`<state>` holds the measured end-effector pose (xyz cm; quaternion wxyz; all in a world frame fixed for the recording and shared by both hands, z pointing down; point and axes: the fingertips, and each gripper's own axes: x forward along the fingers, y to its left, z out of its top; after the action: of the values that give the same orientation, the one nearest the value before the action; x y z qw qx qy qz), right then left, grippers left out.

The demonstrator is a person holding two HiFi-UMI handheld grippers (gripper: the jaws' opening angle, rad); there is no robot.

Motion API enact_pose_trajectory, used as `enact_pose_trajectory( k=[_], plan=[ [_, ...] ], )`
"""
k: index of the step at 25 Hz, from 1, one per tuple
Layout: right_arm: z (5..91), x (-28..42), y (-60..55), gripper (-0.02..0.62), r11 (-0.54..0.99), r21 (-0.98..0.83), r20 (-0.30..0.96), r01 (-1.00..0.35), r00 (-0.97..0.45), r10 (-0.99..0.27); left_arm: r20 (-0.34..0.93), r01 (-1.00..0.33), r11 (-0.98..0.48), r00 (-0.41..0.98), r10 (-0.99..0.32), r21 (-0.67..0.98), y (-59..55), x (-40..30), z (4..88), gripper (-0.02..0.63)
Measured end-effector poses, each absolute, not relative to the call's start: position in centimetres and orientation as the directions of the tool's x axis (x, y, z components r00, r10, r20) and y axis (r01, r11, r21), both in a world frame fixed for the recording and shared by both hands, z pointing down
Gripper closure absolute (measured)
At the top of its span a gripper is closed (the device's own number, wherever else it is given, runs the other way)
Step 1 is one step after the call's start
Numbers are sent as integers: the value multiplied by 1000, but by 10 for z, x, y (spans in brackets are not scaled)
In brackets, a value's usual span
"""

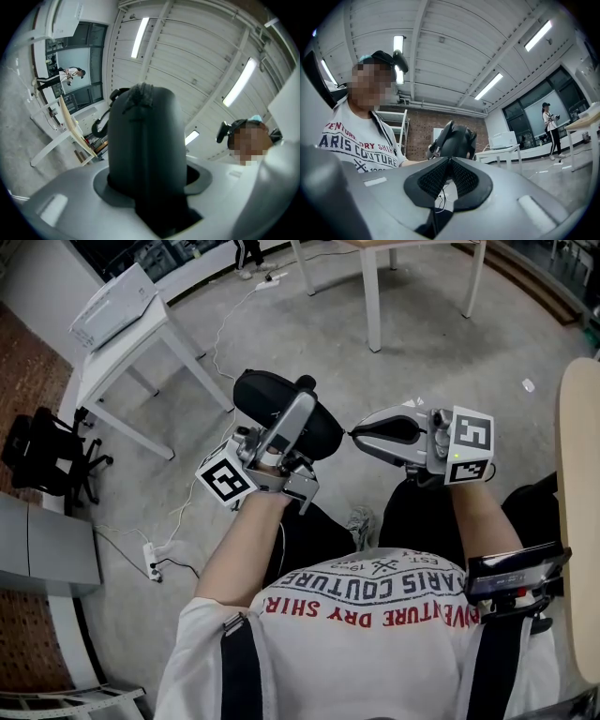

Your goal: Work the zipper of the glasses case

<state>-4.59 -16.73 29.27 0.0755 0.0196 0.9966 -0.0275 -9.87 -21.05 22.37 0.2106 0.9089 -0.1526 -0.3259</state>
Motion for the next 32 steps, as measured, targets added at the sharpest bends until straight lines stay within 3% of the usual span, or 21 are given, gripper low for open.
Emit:
enact_pose_trajectory(
  k=[20, 32],
  plan=[
    [300, -60, -170, 577, 990, -139, -206, 15, -979, -14, -641, -89, -814, 571, -514, 574, -228, -123, 212, 362],
    [307, -66, -169, 595, 990, -141, -190, -17, -981, -44, -635, -96, -787, 535, -557, 610, -234, -129, 218, 360]
  ],
)
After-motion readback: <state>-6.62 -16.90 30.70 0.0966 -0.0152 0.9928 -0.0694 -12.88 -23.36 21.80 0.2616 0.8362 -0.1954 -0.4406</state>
